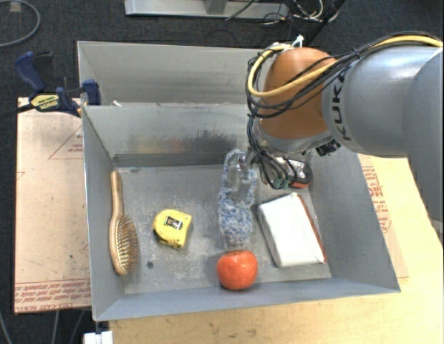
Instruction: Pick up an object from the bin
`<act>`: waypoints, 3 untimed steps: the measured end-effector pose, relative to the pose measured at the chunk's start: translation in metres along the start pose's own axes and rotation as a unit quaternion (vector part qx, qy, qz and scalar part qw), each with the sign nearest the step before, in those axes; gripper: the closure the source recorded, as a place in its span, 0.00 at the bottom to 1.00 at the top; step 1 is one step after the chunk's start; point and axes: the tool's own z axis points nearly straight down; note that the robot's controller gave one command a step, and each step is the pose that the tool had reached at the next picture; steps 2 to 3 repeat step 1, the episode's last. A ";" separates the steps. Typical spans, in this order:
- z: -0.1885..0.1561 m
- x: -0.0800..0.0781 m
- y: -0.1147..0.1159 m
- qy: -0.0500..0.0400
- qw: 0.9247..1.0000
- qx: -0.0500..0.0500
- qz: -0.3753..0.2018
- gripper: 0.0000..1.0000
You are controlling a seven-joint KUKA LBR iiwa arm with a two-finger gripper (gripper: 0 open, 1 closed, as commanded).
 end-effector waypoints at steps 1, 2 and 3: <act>0.030 0.003 -0.003 0.007 1.000 0.001 0.007 1.00; 0.030 0.003 -0.003 0.007 1.000 0.001 0.007 1.00; 0.030 0.003 -0.003 0.007 1.000 0.001 0.007 1.00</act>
Offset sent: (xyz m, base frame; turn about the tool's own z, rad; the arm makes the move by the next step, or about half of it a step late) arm -0.0049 0.0047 0.0536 -0.0566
